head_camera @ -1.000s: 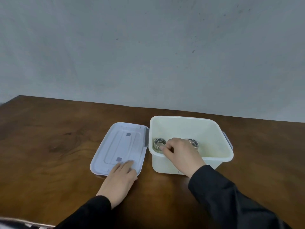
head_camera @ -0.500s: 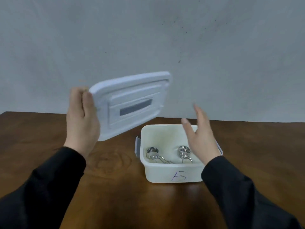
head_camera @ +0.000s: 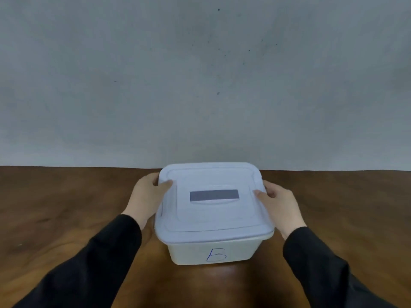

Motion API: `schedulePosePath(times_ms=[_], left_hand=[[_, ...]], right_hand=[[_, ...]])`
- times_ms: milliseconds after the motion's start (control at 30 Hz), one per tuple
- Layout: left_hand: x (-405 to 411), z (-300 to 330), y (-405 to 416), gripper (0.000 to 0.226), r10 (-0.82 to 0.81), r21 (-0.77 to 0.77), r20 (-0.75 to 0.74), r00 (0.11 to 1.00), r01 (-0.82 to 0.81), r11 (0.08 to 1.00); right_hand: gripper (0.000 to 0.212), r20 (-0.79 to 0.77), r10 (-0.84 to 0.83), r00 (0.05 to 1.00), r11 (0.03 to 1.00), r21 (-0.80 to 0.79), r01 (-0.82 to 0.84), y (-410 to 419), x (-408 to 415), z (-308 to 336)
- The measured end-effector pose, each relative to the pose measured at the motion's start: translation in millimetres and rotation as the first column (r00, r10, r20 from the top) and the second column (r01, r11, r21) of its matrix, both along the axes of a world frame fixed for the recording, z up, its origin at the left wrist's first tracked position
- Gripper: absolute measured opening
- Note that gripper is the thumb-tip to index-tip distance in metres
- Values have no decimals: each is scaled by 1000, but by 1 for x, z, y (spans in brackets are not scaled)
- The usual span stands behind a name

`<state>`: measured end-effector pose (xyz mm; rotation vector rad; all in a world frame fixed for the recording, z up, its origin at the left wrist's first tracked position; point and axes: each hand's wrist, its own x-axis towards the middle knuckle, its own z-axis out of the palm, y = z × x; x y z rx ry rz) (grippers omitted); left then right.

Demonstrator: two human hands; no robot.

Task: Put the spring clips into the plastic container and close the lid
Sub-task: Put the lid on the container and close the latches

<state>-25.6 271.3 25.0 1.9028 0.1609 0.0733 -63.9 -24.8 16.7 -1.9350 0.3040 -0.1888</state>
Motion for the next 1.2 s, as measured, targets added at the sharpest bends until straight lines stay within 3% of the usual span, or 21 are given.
schedulePosePath(times_ms=[167,400,500,600,700,767,833,900,1067,1200], left_hand=[[18,-25,-3,31,-17,131,-123,992,34,991],[10,-31,4,38,-136,71,-251,958,158,985],[3,-32,8,44,-162,35,-296,941,181,983],[-1,-33,5,57,-155,15,-300,941,167,986],[-9,-35,4,73,-108,-119,-393,913,66,991],[-19,-36,6,56,-205,-295,-429,880,78,952],[-28,-33,2,39,-227,-366,-421,878,64,928],[-29,-36,-3,31,-156,-301,-364,918,42,953],[-23,-44,-18,37,19,153,-195,981,12,988],[-19,-46,-20,55,9,292,-211,977,54,955]], right_hand=[[26,-145,17,989,978,-203,-47,-16,27,-28],[10,-221,83,972,995,-40,-94,-24,25,-26],[27,-241,142,960,989,-6,-147,-28,23,-31],[59,-272,125,954,992,63,-112,-28,21,-37],[79,-354,74,932,993,113,-36,-27,21,-39],[68,-380,98,920,992,108,-61,-32,21,-42],[45,-369,174,913,983,121,-138,-35,17,-44],[39,-305,220,927,975,110,-195,-37,13,-47],[30,-150,151,977,974,-146,-173,-25,11,-48],[54,-195,141,970,919,-340,-202,-22,11,-40]])
